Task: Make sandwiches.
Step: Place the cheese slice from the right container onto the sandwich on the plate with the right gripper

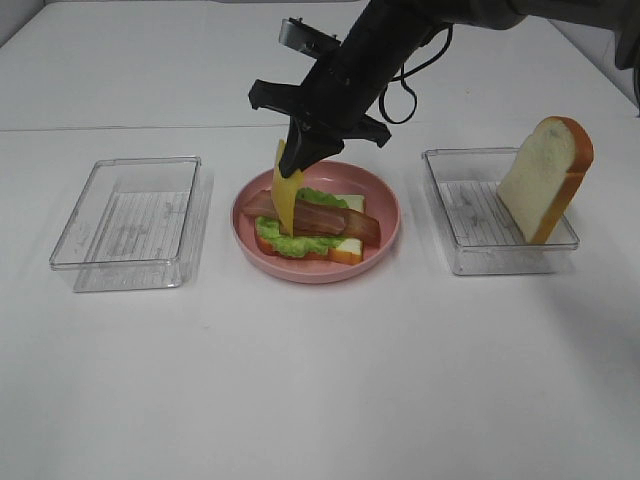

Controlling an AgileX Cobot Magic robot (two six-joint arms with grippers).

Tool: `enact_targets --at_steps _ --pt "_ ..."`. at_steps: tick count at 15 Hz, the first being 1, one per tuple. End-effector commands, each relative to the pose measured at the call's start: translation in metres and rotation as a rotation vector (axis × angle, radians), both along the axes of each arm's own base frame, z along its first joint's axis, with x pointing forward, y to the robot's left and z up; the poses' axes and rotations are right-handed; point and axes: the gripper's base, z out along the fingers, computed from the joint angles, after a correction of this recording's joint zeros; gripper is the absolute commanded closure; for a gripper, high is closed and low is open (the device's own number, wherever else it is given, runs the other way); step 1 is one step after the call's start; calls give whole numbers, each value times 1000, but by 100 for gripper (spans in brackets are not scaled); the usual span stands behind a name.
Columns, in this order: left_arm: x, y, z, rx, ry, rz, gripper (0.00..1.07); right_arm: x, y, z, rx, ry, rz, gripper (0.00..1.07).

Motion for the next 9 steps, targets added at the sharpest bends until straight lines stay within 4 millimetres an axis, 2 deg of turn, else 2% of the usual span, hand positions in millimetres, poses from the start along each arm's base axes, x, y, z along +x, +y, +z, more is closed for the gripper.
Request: enact_targets --at_steps 1,2,3,4,5,7,9 --pt "-2 1 -1 -6 -27 1 31 4 -12 -7 -132 -10 -57 107" --pt "-2 1 -1 -6 -27 1 31 4 -14 -8 -158 -2 -71 107" --pt "-2 1 -1 -6 -27 1 31 4 -15 -9 -169 -1 -68 103" --pt "-2 1 -1 -6 -27 1 31 4 -16 -9 -181 -5 -65 92" --pt "-2 1 -1 -6 -27 1 31 4 -17 -10 -189 -7 -62 85" --pt "-2 1 -1 -6 -27 1 31 3 -19 -10 -215 -2 -49 43" --pt "-2 1 -1 -6 -27 1 31 2 -20 -6 -218 -11 -36 36"
